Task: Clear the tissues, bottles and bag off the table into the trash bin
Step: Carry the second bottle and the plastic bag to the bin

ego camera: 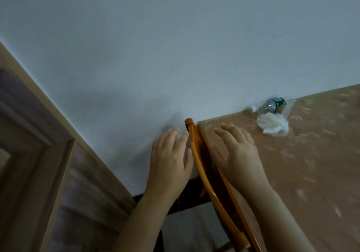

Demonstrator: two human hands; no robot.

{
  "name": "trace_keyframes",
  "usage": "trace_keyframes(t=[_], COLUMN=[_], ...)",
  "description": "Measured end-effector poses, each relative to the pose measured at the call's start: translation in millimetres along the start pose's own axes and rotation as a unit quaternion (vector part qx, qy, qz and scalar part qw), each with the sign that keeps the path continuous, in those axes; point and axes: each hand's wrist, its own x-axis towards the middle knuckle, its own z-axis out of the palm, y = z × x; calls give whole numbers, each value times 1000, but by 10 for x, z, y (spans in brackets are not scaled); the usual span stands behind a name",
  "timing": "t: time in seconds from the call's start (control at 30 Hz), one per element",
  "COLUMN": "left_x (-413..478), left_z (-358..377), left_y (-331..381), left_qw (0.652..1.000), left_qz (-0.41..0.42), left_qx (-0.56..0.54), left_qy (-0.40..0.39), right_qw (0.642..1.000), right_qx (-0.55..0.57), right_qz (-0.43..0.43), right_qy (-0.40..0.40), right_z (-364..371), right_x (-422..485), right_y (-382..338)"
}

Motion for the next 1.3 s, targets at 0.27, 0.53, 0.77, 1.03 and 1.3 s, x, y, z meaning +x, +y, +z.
trace_keyframes(t=[0.27,0.53,0.77,1.03,1.3], left_x=[654,1296,2110,2651,2779], left_z=[609,1306,1977,2913,3521], left_y=[14,82,44,-4,228], left_qw=[998,982,952,911,885], left_qz=[38,127,214,295,316], left_qx=[-36,-90,-148,-162,-149], left_qy=[-46,-112,-163,-240,-308], right_qw=[994,969,926,888,882], right_qx=[-62,-131,-210,-234,-217], right_qz=[88,188,295,377,407], right_qy=[33,88,109,120,101], right_z=[47,80,281,698,1001], right_x=[353,528,778,1010,1105], right_y=[716,1171,1511,1753,2369])
